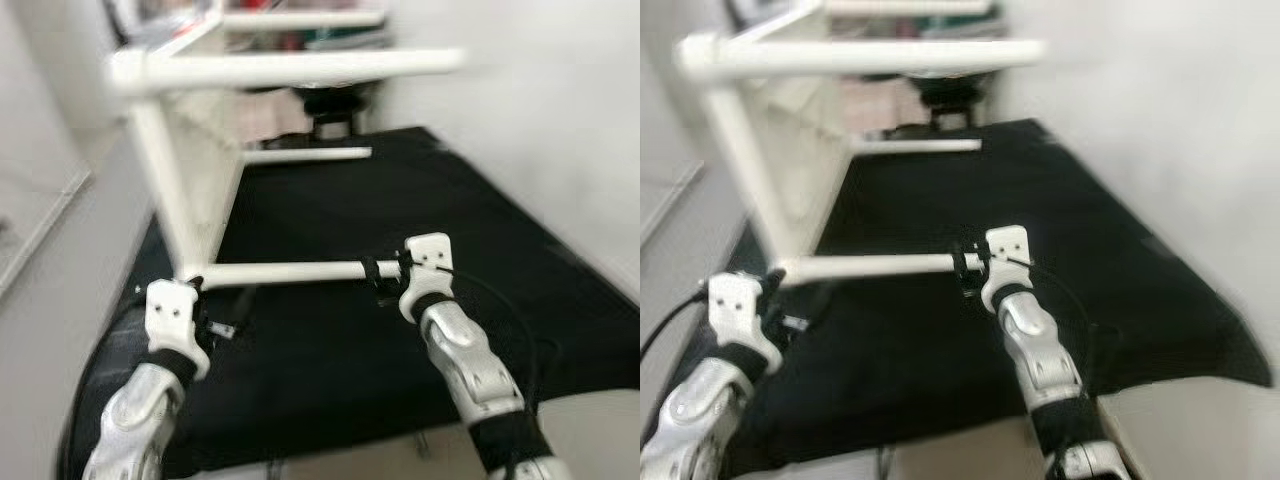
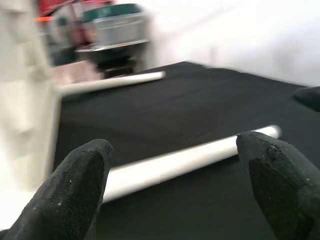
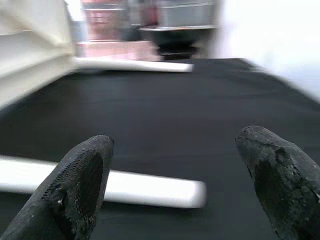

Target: Building children table

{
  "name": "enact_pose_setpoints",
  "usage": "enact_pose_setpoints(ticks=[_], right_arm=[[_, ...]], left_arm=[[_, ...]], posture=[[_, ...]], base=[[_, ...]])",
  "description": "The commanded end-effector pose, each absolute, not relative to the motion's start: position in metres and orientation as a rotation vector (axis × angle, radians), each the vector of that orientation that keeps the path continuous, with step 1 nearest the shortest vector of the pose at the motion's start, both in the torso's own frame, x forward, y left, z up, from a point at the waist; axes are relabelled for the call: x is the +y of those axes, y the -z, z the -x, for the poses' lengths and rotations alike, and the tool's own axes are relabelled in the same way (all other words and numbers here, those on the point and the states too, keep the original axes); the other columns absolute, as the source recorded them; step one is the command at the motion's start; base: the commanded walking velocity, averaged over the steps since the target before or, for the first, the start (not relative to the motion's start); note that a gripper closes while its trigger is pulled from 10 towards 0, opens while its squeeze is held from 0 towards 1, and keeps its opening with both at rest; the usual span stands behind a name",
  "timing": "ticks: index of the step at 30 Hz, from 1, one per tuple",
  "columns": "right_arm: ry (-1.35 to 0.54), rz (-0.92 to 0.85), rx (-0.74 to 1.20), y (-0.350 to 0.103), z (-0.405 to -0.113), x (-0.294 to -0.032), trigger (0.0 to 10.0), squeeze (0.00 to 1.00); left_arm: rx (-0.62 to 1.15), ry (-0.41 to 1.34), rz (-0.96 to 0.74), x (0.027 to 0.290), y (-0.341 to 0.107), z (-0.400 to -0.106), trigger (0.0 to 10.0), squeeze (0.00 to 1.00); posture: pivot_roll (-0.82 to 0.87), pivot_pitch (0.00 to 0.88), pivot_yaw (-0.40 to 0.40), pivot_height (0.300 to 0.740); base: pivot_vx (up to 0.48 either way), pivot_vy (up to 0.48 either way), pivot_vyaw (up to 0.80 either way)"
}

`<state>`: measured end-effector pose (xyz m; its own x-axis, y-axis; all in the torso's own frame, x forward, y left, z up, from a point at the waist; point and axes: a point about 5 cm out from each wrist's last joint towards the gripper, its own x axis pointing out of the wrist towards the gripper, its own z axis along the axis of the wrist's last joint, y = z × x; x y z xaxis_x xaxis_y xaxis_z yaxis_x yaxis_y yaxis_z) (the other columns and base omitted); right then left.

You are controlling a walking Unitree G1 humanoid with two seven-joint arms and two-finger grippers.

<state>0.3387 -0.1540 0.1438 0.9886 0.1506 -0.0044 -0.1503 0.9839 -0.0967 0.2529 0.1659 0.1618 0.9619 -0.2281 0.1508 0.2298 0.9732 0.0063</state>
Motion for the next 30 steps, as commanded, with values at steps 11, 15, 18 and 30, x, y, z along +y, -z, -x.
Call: enact_pose_setpoints(ticks=[11,15,18,30], right_arm=[[-0.203,0.094,0.008,-0.140,-0.343,-0.138,10.0,0.00],[-0.205,0.084,0.009,-0.139,-0.344,-0.138,10.0,0.00],[-0.206,0.078,0.009,-0.139,-0.344,-0.139,10.0,0.00],[-0.211,0.048,0.011,-0.138,-0.345,-0.140,10.0,0.00]], left_arm=[[-0.131,0.209,-0.014,0.174,-0.154,-0.252,10.0,0.00],[-0.131,0.215,-0.024,0.173,-0.154,-0.252,10.0,0.00],[-0.121,0.238,-0.046,0.171,-0.153,-0.252,10.0,0.00],[-0.049,0.569,-0.059,0.129,-0.149,-0.230,10.0,0.00]], posture=[[-0.06,0.000,0.052,0.740],[-0.06,0.000,0.052,0.740],[-0.06,0.000,0.053,0.740],[-0.06,0.002,0.054,0.740]], base=[[0.336,0.000,0.00],[0.333,0.000,0.00],[0.109,0.000,0.00],[0.000,0.000,0.00]])
